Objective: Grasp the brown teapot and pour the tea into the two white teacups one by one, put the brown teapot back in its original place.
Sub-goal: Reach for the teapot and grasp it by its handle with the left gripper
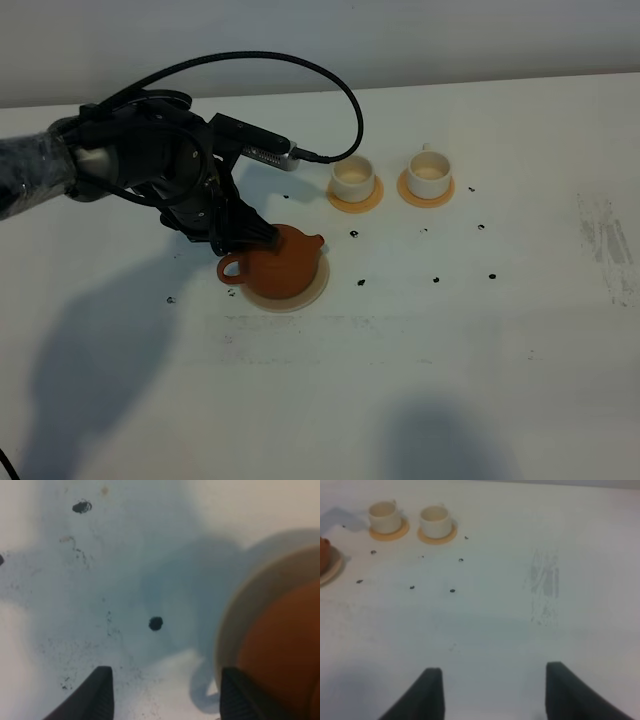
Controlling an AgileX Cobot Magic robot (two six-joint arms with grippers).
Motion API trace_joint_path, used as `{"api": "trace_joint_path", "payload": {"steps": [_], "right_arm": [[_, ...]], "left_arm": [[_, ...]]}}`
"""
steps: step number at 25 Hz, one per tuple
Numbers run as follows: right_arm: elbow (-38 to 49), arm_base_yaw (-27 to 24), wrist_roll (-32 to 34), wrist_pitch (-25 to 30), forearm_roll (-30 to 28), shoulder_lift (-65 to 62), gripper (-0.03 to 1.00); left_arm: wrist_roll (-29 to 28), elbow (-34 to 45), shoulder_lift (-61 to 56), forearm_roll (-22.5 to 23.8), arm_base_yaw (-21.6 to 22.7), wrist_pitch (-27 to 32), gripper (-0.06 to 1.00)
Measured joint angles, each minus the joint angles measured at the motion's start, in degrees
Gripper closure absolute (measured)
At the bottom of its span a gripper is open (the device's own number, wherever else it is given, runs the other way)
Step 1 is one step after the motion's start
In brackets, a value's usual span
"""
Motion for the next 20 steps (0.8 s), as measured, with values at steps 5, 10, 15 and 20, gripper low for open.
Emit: {"api": "trace_joint_path", "payload": {"steps": [5,10,15,20], "right_arm": [[0.0,0.0,0.0,0.0,0.0,0.0,0.5],[0.0,0.0,0.0,0.0,0.0,0.0,0.5],[0.0,0.0,0.0,0.0,0.0,0.0,0.5],[0.0,0.0,0.0,0.0,0.0,0.0,0.5]], "left_arm": [[0.1,0.0,-1.6,0.7,0.3,0.6,0.47],[2.0,0.0,-4.9,1.4,1.0,1.9,0.47],[12.7,0.0,-9.3,1.3,1.0,5.6,0.47],[27.9,0.0,-11.8,-3.7,2.1,9.1,0.47]]}}
